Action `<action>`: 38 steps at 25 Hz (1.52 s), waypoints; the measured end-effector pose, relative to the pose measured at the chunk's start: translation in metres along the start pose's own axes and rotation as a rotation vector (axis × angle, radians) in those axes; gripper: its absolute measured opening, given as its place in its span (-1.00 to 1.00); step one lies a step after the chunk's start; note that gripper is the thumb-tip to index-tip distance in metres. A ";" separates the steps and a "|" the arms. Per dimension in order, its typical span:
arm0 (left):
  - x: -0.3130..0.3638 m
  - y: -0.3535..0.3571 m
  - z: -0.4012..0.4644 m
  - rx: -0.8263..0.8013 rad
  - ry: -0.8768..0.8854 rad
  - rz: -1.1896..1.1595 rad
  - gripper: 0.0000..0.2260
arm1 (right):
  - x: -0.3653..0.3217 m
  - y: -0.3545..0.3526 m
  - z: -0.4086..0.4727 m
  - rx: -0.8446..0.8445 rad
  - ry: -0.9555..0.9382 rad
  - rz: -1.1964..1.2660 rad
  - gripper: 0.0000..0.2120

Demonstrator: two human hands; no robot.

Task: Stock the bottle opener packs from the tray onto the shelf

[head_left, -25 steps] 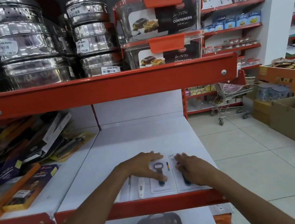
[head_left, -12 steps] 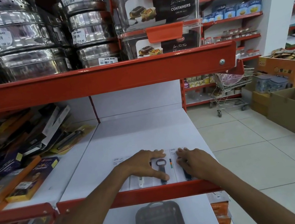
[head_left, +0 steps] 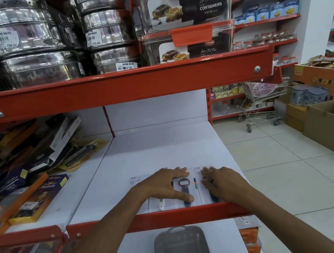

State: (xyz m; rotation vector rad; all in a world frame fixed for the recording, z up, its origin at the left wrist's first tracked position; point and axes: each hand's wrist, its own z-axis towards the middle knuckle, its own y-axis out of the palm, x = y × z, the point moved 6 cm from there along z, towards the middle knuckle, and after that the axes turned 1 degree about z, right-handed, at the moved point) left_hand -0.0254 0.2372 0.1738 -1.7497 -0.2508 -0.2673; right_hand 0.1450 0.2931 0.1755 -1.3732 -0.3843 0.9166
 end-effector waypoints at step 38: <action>-0.067 -0.005 -0.082 0.048 -0.115 0.043 -0.02 | -0.051 0.007 0.003 -0.129 0.001 0.062 -0.46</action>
